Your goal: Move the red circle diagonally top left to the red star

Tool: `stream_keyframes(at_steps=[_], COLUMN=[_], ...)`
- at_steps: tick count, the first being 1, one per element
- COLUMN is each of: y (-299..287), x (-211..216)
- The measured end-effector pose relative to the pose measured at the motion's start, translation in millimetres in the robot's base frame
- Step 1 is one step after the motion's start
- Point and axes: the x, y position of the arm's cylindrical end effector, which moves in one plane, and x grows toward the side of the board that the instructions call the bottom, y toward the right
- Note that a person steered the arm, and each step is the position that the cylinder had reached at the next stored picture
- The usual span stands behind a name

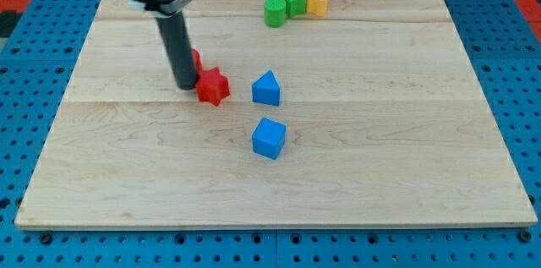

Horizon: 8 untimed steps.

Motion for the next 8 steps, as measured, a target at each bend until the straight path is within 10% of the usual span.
stream_keyframes(at_steps=[2, 4, 8], y=[-51, -114, -94], x=[-65, -42, -85])
